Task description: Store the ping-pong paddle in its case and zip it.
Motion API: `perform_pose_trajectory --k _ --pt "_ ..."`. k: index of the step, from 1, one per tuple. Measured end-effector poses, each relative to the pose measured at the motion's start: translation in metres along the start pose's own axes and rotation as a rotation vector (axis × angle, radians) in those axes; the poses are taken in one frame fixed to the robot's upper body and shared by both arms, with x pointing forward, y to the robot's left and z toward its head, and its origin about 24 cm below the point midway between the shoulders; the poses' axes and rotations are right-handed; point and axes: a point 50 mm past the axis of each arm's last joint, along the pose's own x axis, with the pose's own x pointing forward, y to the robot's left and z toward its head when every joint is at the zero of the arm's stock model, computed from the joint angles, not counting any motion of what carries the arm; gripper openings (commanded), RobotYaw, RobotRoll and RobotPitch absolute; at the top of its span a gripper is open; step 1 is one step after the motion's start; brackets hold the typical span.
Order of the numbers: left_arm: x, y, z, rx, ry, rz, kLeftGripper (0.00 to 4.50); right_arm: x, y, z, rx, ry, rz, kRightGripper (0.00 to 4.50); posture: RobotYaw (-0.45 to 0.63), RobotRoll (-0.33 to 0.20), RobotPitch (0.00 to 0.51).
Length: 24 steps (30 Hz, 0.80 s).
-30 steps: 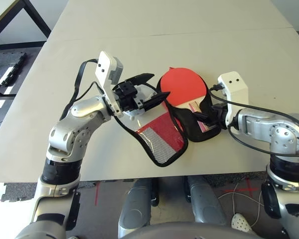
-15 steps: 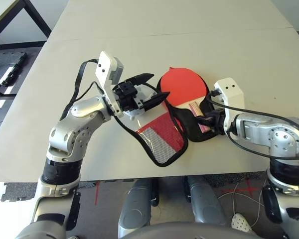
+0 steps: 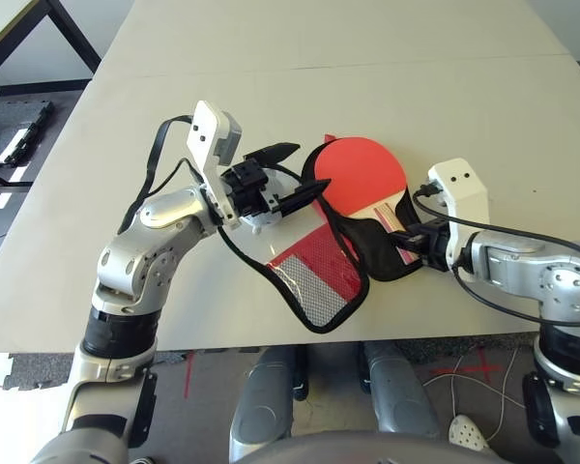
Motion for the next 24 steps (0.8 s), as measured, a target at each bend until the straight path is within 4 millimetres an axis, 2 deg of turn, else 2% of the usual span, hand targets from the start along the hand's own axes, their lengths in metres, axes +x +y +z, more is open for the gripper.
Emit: perform_pose_trajectory --k 4,6,11,16,19,24 --pt "0.001 0.002 0.003 0.005 -0.011 -0.001 4.50 -0.014 0.002 0.015 -0.065 -0.089 0.051 4.48 -0.03 0.000 0.231" --pt "-0.001 0.005 0.010 0.010 -0.027 0.006 4.50 -0.022 -0.003 0.017 -0.111 -0.089 0.072 4.48 -0.02 0.000 0.231" --pt "-0.017 0.020 0.041 0.071 -0.060 0.041 4.50 -0.037 -0.020 0.026 -0.213 -0.143 0.080 4.48 0.01 0.000 0.231" --pt "-0.055 0.034 0.064 0.150 0.038 0.071 4.50 -0.037 -0.046 0.023 -0.277 -0.128 0.104 4.48 0.04 0.000 0.232" --pt "-0.085 0.040 0.060 0.143 0.167 0.097 4.50 -0.033 -0.053 0.022 -0.339 -0.169 0.162 4.48 0.06 0.000 0.235" --pt "-0.124 0.039 0.037 0.058 0.358 0.099 4.50 -0.027 -0.064 0.027 -0.418 -0.291 0.224 4.48 0.10 0.000 0.237"
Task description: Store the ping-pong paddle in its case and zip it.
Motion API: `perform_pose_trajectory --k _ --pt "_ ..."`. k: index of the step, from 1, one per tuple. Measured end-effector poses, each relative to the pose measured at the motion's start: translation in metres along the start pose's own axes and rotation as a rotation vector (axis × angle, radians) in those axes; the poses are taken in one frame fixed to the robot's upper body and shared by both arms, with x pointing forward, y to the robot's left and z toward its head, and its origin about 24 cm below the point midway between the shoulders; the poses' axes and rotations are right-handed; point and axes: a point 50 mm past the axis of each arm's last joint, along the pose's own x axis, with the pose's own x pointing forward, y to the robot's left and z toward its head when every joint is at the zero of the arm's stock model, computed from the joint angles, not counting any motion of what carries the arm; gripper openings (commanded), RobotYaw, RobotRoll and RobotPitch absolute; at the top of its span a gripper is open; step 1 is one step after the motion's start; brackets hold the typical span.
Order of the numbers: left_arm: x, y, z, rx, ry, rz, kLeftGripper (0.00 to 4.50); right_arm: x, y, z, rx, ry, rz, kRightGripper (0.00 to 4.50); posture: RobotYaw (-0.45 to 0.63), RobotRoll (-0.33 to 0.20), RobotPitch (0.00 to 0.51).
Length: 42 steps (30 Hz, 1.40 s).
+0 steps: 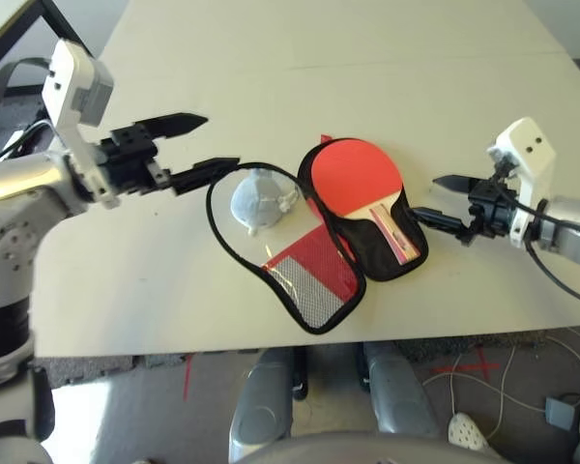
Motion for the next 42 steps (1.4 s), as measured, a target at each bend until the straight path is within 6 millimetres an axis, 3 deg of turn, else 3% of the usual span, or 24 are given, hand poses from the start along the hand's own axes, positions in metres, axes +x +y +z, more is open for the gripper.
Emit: perform_pose_trajectory --k 7,17,20,23,26,33,38,42 --pt "-0.017 -0.004 -0.040 -0.027 0.180 0.054 4.50 0.003 -0.013 -0.015 0.002 -0.018 0.065 4.48 0.12 0.000 0.231" --pt "0.011 -0.031 -0.044 -0.040 0.150 -0.046 4.50 0.009 -0.028 -0.018 0.027 -0.042 0.007 4.48 0.10 0.000 0.225" --pt "0.022 -0.037 -0.037 -0.033 0.121 -0.096 4.50 0.008 -0.032 -0.016 0.034 -0.054 -0.021 4.48 0.09 0.000 0.225" --pt "0.041 -0.044 -0.009 0.021 0.032 -0.189 4.50 0.007 -0.040 -0.019 0.067 -0.040 -0.070 4.48 0.08 0.000 0.223" --pt "0.052 -0.050 0.002 0.051 0.003 -0.254 4.50 0.007 -0.043 -0.021 0.100 -0.024 -0.084 4.48 0.08 0.000 0.223" --pt "0.110 -0.080 0.035 0.118 -0.191 -0.441 4.50 0.006 -0.056 -0.021 0.326 0.008 -0.082 4.48 0.06 0.000 0.224" --pt "0.153 -0.091 0.050 0.134 -0.299 -0.449 4.50 0.000 -0.062 -0.023 0.362 0.019 -0.091 4.48 0.04 0.000 0.222" --pt "0.175 -0.098 0.046 0.145 -0.313 -0.451 4.50 -0.013 -0.067 -0.019 0.352 0.048 -0.084 4.48 0.03 0.000 0.220"
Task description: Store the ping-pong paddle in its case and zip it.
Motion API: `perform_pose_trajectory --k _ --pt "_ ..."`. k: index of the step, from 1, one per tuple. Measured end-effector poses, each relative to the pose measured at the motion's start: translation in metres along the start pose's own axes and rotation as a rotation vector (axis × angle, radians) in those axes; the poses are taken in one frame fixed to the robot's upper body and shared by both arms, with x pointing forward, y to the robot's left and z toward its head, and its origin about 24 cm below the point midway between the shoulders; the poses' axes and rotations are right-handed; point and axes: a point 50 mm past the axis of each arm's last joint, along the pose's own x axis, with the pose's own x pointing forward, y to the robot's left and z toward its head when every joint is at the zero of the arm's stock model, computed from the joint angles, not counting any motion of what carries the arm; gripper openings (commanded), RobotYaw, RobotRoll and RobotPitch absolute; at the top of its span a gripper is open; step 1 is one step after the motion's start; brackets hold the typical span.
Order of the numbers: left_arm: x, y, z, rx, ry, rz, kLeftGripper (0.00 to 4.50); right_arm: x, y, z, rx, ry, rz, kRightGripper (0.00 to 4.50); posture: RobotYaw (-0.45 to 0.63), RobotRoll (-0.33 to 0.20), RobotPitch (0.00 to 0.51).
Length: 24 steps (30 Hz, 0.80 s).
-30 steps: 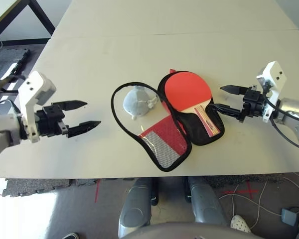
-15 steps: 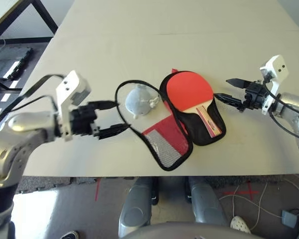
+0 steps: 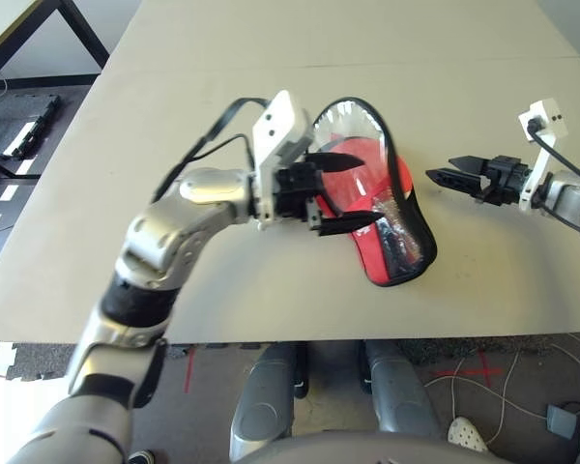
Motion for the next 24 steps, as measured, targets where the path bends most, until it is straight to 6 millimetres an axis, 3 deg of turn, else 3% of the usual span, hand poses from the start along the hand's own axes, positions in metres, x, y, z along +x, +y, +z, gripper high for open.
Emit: perform_pose_trajectory --k 7,13,24 --pt "-0.004 0.003 -0.016 0.019 0.048 0.030 4.50 -0.010 -0.001 0.002 0.022 0.038 0.032 4.48 0.02 0.000 0.219" --pt "-0.040 0.008 -0.014 0.028 0.118 0.079 4.50 -0.014 0.010 -0.010 0.082 0.107 0.109 4.48 0.03 0.000 0.220" --pt "-0.084 -0.003 -0.001 0.029 0.206 0.086 4.50 -0.007 0.030 -0.024 0.137 0.153 0.197 4.48 0.05 0.000 0.223"
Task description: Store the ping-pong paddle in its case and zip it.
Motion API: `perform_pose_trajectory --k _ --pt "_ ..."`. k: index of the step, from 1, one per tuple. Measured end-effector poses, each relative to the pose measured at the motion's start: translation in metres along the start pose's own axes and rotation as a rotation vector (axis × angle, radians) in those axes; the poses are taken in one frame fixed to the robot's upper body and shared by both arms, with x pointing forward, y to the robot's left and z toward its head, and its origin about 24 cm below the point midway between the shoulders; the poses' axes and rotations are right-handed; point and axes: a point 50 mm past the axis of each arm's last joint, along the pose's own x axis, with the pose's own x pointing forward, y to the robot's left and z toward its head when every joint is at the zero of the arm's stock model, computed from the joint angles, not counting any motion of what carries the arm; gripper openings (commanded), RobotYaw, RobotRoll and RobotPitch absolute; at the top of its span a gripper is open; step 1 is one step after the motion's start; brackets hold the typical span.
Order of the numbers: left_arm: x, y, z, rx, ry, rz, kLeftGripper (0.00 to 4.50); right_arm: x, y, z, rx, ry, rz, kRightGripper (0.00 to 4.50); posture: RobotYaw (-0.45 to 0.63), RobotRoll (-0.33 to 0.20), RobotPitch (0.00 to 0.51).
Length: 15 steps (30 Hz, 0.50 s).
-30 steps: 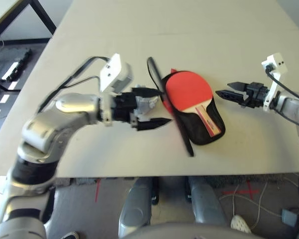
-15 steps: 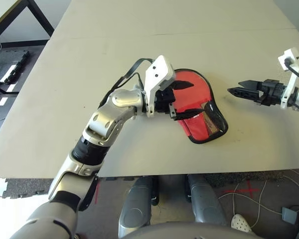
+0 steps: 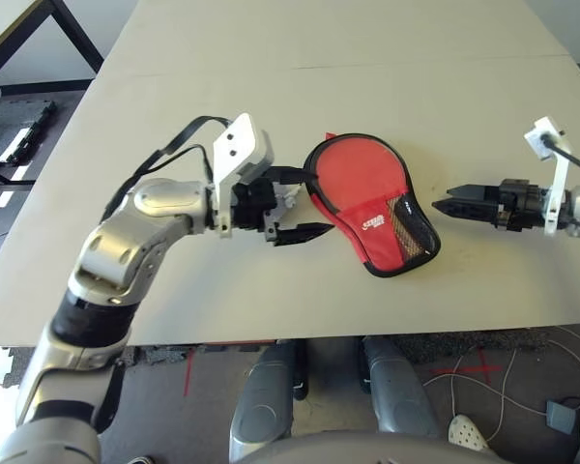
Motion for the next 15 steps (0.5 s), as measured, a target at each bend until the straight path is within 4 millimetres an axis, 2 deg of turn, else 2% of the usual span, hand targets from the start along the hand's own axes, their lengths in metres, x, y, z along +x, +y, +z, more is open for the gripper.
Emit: perform_pose_trajectory --k 5,15 --pt "-0.011 0.002 0.004 0.007 0.023 0.020 4.50 0.010 0.002 -0.010 0.030 0.015 0.012 4.48 0.06 0.000 0.224" --pt "-0.011 0.001 0.005 0.006 0.027 0.024 4.50 0.029 0.006 -0.026 0.105 0.043 0.034 4.48 0.06 0.000 0.232"
